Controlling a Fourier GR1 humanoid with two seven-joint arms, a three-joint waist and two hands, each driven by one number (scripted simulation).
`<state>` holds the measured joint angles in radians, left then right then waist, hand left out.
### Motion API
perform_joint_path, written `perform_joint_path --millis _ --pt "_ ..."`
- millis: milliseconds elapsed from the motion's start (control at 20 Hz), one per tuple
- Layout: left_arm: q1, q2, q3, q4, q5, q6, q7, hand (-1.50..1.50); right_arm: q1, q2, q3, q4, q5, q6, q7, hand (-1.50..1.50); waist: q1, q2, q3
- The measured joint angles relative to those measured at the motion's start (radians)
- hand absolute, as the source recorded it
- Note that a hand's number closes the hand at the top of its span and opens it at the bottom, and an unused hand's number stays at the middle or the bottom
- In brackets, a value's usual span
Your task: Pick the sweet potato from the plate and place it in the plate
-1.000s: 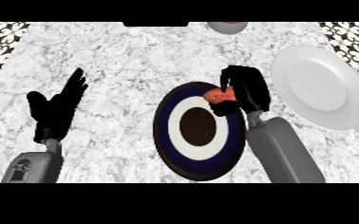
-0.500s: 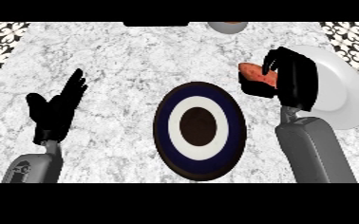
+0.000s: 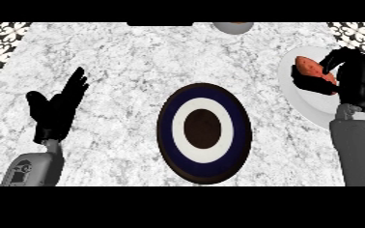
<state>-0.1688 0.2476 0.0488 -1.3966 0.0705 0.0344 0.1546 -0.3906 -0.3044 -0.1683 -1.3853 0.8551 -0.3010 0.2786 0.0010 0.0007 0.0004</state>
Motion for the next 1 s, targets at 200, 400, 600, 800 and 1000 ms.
perform_joint_path --millis 200,400,600,800,1000 --pt "0.003 0.000 0.007 -0.017 0.004 -0.015 0.015 0.00 -0.025 -0.054 -0.069 0.149 -0.044 -0.026 -0.095 1.50 0.004 0.001 0.000" --pt "0.002 -0.015 -0.003 -0.006 -0.018 -0.007 0.004 0.00 -0.064 -0.117 -0.111 0.334 -0.064 -0.020 -0.183 1.50 0.009 0.003 0.000" --pt "-0.003 -0.015 -0.002 -0.015 -0.015 -0.014 0.014 0.00 -0.101 -0.166 -0.157 0.493 -0.131 0.058 -0.256 -1.50 0.015 0.005 0.001" --pt "0.005 -0.016 0.000 -0.033 -0.011 -0.022 0.022 0.00 -0.133 -0.205 -0.191 0.650 -0.189 0.125 -0.378 -1.50 0.017 0.005 0.001" --pt "0.023 -0.029 -0.006 -0.048 -0.025 -0.013 0.020 0.00 -0.164 -0.237 -0.220 0.747 -0.226 0.121 -0.530 -1.50 0.016 0.005 0.001"
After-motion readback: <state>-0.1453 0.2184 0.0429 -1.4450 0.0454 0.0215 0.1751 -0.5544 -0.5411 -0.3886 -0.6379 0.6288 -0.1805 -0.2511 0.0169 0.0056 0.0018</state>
